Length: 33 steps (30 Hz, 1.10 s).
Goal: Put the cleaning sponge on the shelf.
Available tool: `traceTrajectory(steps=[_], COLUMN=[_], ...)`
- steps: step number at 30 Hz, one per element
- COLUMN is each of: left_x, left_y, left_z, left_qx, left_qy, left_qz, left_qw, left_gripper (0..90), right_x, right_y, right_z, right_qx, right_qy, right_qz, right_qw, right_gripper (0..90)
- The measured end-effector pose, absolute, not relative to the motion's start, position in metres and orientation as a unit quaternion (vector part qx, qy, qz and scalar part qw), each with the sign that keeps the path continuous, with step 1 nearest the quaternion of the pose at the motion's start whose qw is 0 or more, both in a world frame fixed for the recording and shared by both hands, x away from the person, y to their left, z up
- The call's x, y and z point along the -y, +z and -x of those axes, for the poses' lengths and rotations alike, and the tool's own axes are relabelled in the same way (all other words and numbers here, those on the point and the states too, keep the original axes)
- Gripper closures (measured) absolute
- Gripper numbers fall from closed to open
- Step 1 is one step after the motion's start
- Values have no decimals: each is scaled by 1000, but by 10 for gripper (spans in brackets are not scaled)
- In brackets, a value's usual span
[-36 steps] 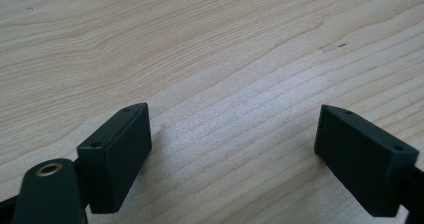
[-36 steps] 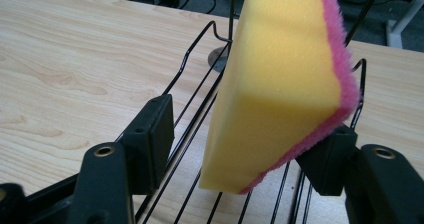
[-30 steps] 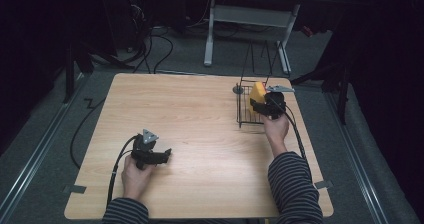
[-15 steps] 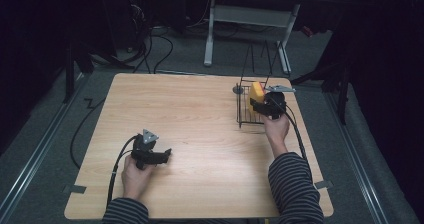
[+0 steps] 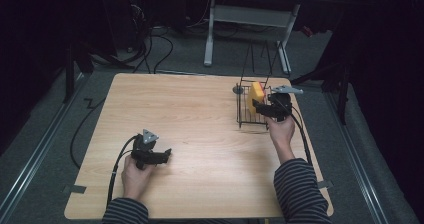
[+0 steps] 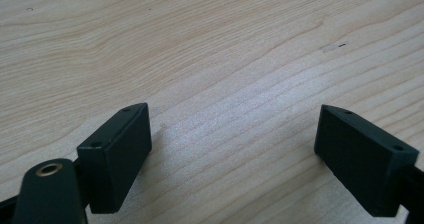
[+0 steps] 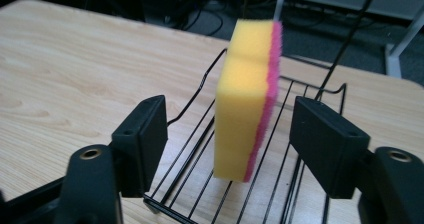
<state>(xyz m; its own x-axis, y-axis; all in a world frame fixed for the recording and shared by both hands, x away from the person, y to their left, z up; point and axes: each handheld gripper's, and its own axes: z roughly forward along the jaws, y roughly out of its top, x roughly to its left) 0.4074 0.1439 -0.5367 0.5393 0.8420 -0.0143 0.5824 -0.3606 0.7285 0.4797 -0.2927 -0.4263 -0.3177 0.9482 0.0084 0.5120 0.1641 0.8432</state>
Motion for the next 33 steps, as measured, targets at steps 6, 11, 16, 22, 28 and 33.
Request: traceTrajectory(steps=[6, 11, 16, 22, 28, 33], left_x=[-144, -144, -144, -144, -144, -144], left_y=[-537, -537, -537, -537, -537, -537], left_z=[-407, -407, -407, -407, -407, -407], left_qx=[-443, -443, -443, -443, -443, -443], left_qy=[185, 185, 185, 185, 185, 185], left_qz=[-804, -804, -804, -804, -804, -804], left_qw=[351, 351, 351, 351, 351, 351], left_gripper=[157, 157, 157, 157, 157, 157], right_x=[304, 311, 315, 316, 317, 318], right_y=[-415, -406, -398, -392, -391, -388], right_z=[-459, -439, -426, -410, -395, -382], right_qx=[-705, -694, -703, -703, -708, -706], right_qy=[408, 440, 434, 454, 447, 459], right_qz=[-510, -501, -498, -486, -483, -475], right_qw=[274, 272, 262, 252, 257, 258], right_gripper=[318, 344, 352, 369, 367, 379])
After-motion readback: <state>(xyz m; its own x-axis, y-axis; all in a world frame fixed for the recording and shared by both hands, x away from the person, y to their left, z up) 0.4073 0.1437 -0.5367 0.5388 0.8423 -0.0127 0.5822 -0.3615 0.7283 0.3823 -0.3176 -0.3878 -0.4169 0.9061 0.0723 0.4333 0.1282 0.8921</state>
